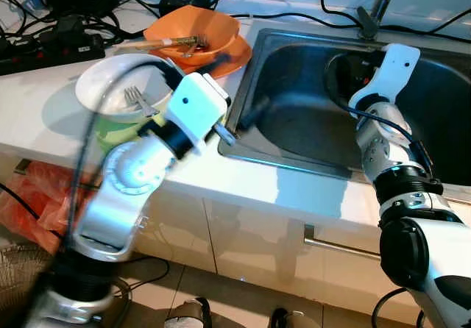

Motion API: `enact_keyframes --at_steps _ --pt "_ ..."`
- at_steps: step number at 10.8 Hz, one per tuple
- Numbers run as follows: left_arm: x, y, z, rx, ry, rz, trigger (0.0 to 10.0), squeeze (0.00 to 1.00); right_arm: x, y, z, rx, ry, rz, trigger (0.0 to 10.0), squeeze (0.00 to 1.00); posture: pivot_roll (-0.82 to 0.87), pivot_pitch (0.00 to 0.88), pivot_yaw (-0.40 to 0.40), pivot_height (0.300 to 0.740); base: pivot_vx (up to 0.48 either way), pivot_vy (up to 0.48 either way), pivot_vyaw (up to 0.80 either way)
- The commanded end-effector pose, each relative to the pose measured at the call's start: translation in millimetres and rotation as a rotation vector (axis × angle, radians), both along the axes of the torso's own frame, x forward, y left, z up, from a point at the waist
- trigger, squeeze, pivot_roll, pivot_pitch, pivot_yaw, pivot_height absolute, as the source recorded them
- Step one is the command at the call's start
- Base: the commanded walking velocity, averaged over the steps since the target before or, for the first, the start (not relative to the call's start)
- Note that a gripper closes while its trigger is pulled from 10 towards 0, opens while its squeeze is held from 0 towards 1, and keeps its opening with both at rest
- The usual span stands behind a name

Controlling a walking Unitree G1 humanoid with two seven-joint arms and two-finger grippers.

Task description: Kitchen organization

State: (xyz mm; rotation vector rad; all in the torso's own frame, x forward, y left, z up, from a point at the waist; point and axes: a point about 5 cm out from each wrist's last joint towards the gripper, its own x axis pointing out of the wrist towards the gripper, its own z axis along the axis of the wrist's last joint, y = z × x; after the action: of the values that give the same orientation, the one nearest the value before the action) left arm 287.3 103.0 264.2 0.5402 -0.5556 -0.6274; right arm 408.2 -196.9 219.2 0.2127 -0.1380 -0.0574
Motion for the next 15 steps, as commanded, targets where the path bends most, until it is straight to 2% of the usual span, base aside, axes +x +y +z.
enact_keyframes --at_steps 1,2,3,5,7,9,11,12,13,14,15 --pt "-6.6 -1.1 8.1 0.039 -0.111 0.009 10.0 1.00 0.3 0.0 1.8 0.028 0.001 0.016 10.0 1.00 0.16 0.122 0.010 0.740 0.000 0.000 0.00" --pt "-7.6 6.8 7.1 0.047 -0.147 0.053 10.0 1.00 -0.1 0.3 2.1 0.029 -0.004 0.032 10.0 0.91 0.16 0.121 0.011 0.740 0.000 0.000 0.00" --pt "-9.6 20.7 4.8 0.066 -0.207 0.124 10.0 1.00 -1.4 2.0 4.6 0.024 -0.023 0.069 10.0 0.00 0.16 0.123 0.008 0.740 0.000 0.000 0.00" --pt "-18.0 46.2 -7.3 0.150 -0.285 0.209 10.0 1.00 -5.4 2.4 5.9 0.002 -0.045 0.136 10.0 0.00 0.16 0.130 0.000 0.740 0.000 0.000 0.00" --pt "-22.3 66.7 -15.4 0.200 -0.319 0.289 10.0 1.00 -9.3 -2.4 5.9 -0.012 -0.050 0.152 10.0 0.00 0.16 0.131 -0.002 0.740 0.000 0.000 0.00" --pt "-20.4 84.5 -34.5 0.244 -0.286 0.349 10.0 1.00 -12.7 -1.8 5.0 -0.012 -0.050 0.169 10.0 0.00 0.16 0.131 -0.002 0.740 0.000 0.000 0.00" --pt "-16.2 89.6 -44.8 0.273 -0.257 0.357 10.0 1.00 -15.4 4.6 7.4 -0.016 -0.060 0.221 10.0 0.00 0.16 0.130 0.002 0.740 0.000 0.000 0.00" --pt "-6.9 95.4 -55.3 0.314 -0.233 0.372 10.0 0.76 -29.1 26.0 10.8 -0.065 -0.081 0.447 10.0 0.00 0.15 0.129 0.005 0.740 0.000 0.000 0.00" --pt "-4.1 97.0 -57.9 0.324 -0.228 0.372 10.0 0.00 -37.4 34.2 9.3 -0.069 -0.067 0.559 10.0 0.00 0.14 0.130 0.007 0.740 0.000 0.000 0.00" --pt "1.2 98.0 -58.0 0.342 -0.229 0.366 10.0 0.00 -53.3 41.8 4.3 -0.083 -0.027 0.731 10.0 0.00 0.14 0.133 0.009 0.740 0.000 0.000 0.00" --pt "5.2 98.4 -57.6 0.348 -0.226 0.361 10.0 0.00 -61.9 42.5 4.4 -0.062 -0.009 0.815 10.0 0.00 0.13 0.134 0.013 0.740 0.000 0.000 0.00"
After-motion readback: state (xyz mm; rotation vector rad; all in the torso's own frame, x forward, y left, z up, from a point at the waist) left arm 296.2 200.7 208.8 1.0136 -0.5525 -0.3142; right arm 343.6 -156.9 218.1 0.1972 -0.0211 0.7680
